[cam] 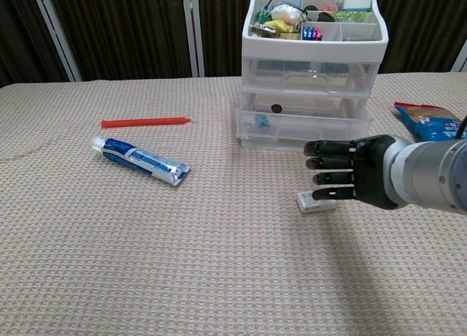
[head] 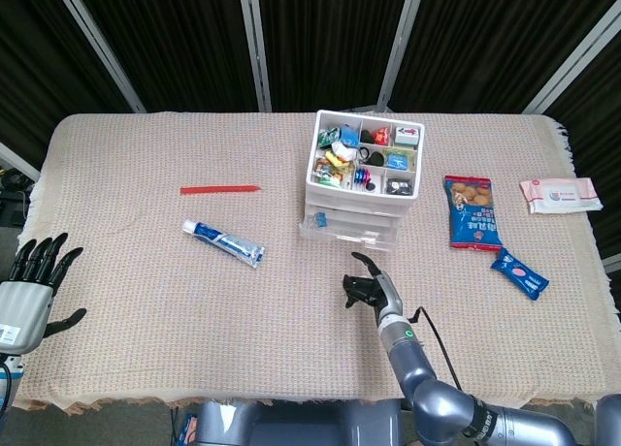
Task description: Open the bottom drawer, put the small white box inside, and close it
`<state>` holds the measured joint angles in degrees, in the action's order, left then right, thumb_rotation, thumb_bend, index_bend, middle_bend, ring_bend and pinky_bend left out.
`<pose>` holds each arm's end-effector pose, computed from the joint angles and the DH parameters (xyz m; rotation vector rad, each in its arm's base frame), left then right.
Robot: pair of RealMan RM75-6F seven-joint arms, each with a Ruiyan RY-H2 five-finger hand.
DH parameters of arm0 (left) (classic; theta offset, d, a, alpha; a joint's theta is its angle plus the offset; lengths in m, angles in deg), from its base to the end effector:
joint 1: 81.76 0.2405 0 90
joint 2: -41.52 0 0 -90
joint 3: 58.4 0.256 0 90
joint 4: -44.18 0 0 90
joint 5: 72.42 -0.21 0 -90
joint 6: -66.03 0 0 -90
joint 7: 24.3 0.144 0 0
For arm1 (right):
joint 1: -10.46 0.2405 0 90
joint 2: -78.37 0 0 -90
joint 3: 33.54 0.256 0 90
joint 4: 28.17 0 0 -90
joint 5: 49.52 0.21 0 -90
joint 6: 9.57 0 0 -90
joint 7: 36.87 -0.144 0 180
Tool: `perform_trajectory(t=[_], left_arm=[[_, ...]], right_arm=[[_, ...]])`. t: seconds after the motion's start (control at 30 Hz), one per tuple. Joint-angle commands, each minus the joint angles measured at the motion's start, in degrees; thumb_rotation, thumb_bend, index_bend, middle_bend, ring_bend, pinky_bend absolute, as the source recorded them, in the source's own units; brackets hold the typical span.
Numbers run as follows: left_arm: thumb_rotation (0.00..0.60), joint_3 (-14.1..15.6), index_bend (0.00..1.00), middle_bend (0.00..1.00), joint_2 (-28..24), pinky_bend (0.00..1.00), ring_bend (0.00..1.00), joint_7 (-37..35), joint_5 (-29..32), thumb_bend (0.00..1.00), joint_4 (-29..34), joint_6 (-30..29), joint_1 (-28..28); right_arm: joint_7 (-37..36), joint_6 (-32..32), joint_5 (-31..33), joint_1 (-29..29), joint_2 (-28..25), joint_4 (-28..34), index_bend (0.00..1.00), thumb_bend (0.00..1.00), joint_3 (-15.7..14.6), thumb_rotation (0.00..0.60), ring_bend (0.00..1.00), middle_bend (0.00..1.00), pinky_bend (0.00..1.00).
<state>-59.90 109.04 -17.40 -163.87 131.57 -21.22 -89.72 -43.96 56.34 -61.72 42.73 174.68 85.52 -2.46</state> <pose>-0.3000 0.1928 0.1439 -1.5234 -0.6989 -0.8936 -0.1061 -0.2769 -0.0279 0.4343 -2.4719 1.1431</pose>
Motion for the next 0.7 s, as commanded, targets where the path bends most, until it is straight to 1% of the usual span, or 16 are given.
perform_trajectory(t=[0.03, 0.1, 0.23, 0.33, 0.43, 0.57, 0.7], left_arm=[[0.600, -0.03, 0.14, 0.00, 0.07, 0.00, 0.00, 0.11, -0.07, 0.11, -0.05, -0.12, 0.01], [0.600, -0.05, 0.14, 0.00, 0.18, 0.00, 0.00, 0.20, -0.14, 0.11, -0.14, -0.25, 0.04], [0.600, -0.07, 0.14, 0.00, 0.31, 0.00, 0.00, 0.31, -0.15, 0.11, -0.26, -0.30, 0.06], [0.600, -0.09, 0.14, 0.00, 0.35, 0.00, 0.00, 0.39, -0.13, 0.11, -0.32, -0.28, 0.05], [0.600, -0.11, 0.14, 0.00, 0.39, 0.00, 0.00, 0.45, -0.10, 0.11, -0.36, -0.24, 0.03], [0.600, -0.10, 0.14, 0.00, 0.39, 0.00, 0.00, 0.48, -0.15, 0.11, -0.34, -0.28, 0.04], [0.600, -0.10, 0.14, 0.00, 0.39, 0.00, 0.00, 0.47, -0.14, 0.11, -0.35, -0.27, 0.05]], right_arm=[[3.86, 3.37, -4.49, -0.84, -2.53, 3.04, 0.15, 0.46, -3.17, 0.600, 0.71, 0.76, 0.64], [6.63, 5.02, -7.41, -0.66, -3.79, 3.77, 0.16, 0.46, -4.75, 0.600, 0.71, 0.76, 0.64], [11.51, 6.76, -11.10, 0.25, -5.66, 3.19, 0.18, 0.45, -6.75, 0.600, 0.71, 0.76, 0.64], [15.09, 7.68, -13.32, 1.06, -6.91, 1.95, 0.19, 0.44, -8.11, 0.600, 0.71, 0.75, 0.64], [18.51, 9.40, -17.47, 1.80, -7.44, -0.23, 0.19, 0.44, -9.83, 0.600, 0.71, 0.75, 0.64], [20.94, 10.28, -20.60, 2.41, -7.16, -2.78, 0.18, 0.43, -11.21, 0.600, 0.71, 0.75, 0.64], [22.28, 10.59, -21.17, 3.04, -6.31, -4.81, 0.18, 0.43, -10.96, 0.600, 0.71, 0.75, 0.64]])
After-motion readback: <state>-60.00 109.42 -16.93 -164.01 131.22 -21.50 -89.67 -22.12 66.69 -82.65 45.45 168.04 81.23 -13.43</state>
